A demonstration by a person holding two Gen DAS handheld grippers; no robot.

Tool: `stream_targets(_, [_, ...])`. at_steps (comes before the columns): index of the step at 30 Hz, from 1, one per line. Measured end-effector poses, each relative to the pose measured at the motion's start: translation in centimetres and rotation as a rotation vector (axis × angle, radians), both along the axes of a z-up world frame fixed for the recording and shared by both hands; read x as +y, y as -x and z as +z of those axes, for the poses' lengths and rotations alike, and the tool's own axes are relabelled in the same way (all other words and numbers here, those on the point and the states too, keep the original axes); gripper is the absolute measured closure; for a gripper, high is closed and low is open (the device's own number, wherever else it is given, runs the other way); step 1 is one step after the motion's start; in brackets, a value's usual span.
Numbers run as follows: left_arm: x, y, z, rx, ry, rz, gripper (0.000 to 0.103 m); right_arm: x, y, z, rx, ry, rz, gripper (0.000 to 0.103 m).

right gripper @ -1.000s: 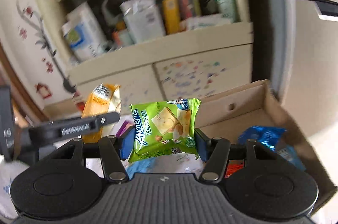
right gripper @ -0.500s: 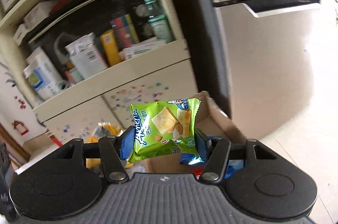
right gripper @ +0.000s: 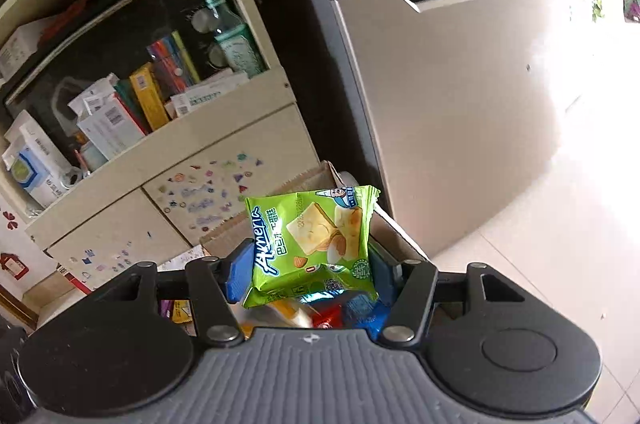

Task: Organize snacks
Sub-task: 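Carry the yellow bag and green pack into the box and open both tools, then lower the left tool to the yellow waffle pack while the right tool approaches the pink pack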

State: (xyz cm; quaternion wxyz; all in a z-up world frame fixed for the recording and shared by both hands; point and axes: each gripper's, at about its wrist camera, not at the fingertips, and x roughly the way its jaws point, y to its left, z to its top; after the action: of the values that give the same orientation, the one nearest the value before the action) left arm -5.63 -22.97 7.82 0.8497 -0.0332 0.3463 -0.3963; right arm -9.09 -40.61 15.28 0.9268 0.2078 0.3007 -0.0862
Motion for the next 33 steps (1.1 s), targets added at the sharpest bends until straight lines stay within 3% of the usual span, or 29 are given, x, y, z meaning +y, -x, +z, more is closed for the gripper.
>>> stream_targets(5, [0.1,0.6,0.6,-0.021,0.014,-0.018,0.015,-0.4,0.3,0.2,-0.01,-0.026,-0.016,0.024])
stream_targets(12, [4.5,-1.1,3.1,-0.042,0.03,0.121,0.011,0.2,0.3,0.3,-0.024,-0.041,0.027,0.021])
stream_targets(17, [9.4,-1.6,4.3,-0.034,0.033,0.239,0.009,2.0,0.2,0.3,-0.031,-0.037,0.128,0.018])
stream_targets(24, [14.5,-0.6,3.0,0.013,-0.02,0.353,0.008,4.9,0.0,-0.2,-0.007,-0.034,0.27,0.018])
stream_targets(27, [14.7,0.1,1.1,0.05,-0.082,0.336,0.008,5.7,0.1,-0.7,0.021,-0.07,0.299,0.018])
stream_targets(33, [13.0,1.7,-1.3,0.024,-0.196,0.151,0.008,6.6,1.6,-1.8,0.07,-0.123,0.29,0.018])
